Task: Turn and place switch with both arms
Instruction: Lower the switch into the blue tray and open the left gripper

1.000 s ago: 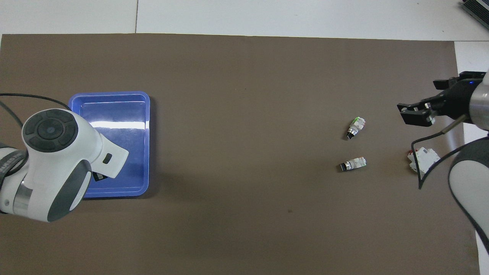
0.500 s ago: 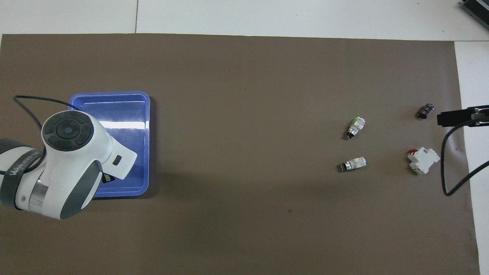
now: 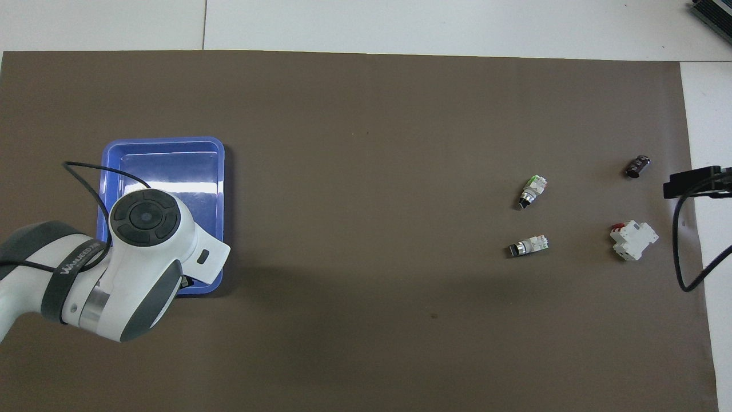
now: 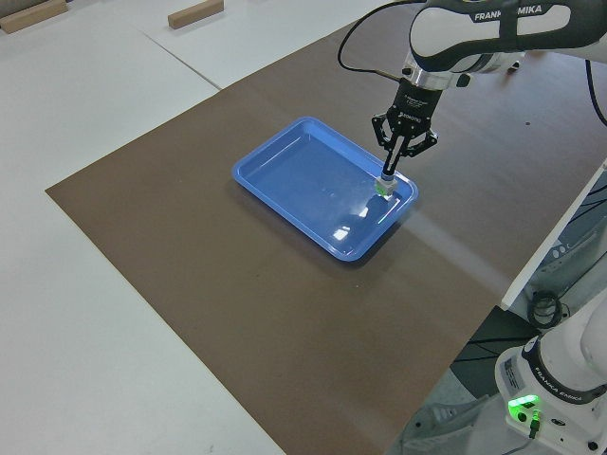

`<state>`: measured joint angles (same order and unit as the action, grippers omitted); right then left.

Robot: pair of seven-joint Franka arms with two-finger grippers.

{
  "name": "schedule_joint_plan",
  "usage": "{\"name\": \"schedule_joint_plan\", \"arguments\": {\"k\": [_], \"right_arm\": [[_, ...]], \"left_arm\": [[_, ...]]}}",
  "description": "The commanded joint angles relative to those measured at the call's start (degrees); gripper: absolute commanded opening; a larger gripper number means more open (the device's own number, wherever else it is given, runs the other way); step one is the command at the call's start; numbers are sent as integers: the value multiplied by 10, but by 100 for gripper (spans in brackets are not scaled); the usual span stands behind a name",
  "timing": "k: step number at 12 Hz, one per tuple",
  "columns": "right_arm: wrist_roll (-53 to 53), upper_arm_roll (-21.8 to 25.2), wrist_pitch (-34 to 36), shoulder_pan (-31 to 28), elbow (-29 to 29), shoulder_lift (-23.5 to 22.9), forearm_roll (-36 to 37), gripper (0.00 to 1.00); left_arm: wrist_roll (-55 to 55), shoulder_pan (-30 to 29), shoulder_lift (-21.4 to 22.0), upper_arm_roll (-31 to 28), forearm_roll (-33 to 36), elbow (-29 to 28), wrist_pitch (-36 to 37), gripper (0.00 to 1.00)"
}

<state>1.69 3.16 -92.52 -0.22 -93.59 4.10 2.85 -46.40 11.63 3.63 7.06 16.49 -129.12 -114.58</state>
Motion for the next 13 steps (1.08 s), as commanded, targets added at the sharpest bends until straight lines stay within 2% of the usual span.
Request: {"name": "schedule_joint_plan", "arguments": {"k": [1, 7, 8, 9, 10, 11, 13], "right_arm": [[5, -8, 19, 2, 32, -15, 13, 100], [2, -12, 20, 2, 32, -15, 10, 100], [-1, -13, 23, 3, 32, -15, 6, 100], [-10, -14, 30, 3, 32, -15, 3, 100], [-19, -17, 31, 1, 33, -15, -5, 100], [-21, -17, 31, 0, 33, -15, -7, 100], [-19, -17, 25, -5, 18, -9, -7, 100]], "left_arm": [[11, 6, 22, -6, 11, -30, -21, 0], [23, 12, 29, -6, 11, -44, -33, 0], [23, 12, 29, -6, 11, -44, -33, 20], [23, 12, 29, -6, 11, -43, -32, 29], [23, 12, 29, -6, 12, -42, -31, 49], [21, 12, 28, -6, 11, -40, -30, 99], [22, 11, 27, -6, 11, -34, -22, 100]]}}
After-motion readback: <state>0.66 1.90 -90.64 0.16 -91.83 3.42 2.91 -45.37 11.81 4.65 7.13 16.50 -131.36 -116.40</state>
